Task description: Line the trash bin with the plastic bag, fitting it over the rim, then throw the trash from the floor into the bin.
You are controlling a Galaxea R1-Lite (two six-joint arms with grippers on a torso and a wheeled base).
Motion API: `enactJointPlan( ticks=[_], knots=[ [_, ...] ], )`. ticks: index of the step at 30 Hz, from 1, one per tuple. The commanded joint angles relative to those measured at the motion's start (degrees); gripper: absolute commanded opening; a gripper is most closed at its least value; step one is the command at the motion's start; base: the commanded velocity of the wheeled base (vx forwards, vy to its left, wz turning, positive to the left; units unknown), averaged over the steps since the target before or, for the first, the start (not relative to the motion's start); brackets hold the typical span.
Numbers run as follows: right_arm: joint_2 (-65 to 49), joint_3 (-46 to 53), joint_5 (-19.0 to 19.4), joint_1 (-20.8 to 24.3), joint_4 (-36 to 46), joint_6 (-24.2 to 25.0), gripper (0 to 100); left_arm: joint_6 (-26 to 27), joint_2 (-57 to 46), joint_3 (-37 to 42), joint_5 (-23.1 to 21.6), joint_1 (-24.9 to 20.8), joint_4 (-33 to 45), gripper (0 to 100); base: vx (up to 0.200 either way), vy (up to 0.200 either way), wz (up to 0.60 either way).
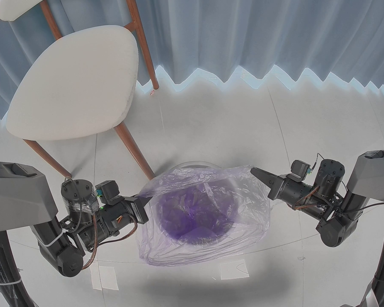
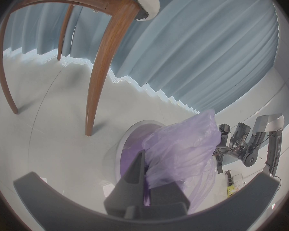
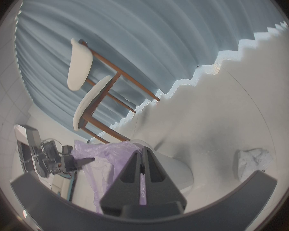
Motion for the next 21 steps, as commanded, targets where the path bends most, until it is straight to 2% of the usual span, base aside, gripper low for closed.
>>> enactJointPlan(
  ticks=[1, 4, 6, 10, 13, 15, 21],
  knots=[
    [-0.18, -0.94, -0.06, -0.62, -1.02, 2.34, 0, -0.80, -0.49, -0.66, -0.35, -0.10, -0.02, 0, 0.000, 0.000, 0.00],
    [0.17, -1.56, 0.03, -0.62, -1.02, 3.30, 0, -1.06, -0.93, -1.01, -0.35, -0.01, -0.02, 0, 0.000, 0.000, 0.00],
    [1.75, -5.42, 0.56, -0.36, -1.02, 5.68, 0, -2.03, -1.46, -1.89, -0.35, 0.61, -0.02, 0, 0.000, 0.000, 0.00],
    [3.34, -10.70, 1.61, -0.01, -1.02, 9.89, 0, -6.60, -3.22, -2.33, -0.44, 0.43, -0.02, 0, 0.000, 0.000, 0.00],
    [2.90, -11.40, 1.88, -0.01, -0.93, 11.83, 0, -8.53, -4.01, -3.39, -1.49, 0.61, 0.07, 0, 0.000, 0.000, 0.00],
    [2.28, -11.57, 2.40, -0.01, -0.93, 14.38, 0, -9.76, -3.30, -8.66, -5.10, 1.31, 0.16, 0, 0.000, 0.000, 0.00],
    [2.72, -10.26, 2.32, -0.18, -1.02, 15.78, 0, -10.03, -0.84, -9.19, -5.27, -0.54, 0.07, 0, 0.000, 0.000, 0.00]
  ],
)
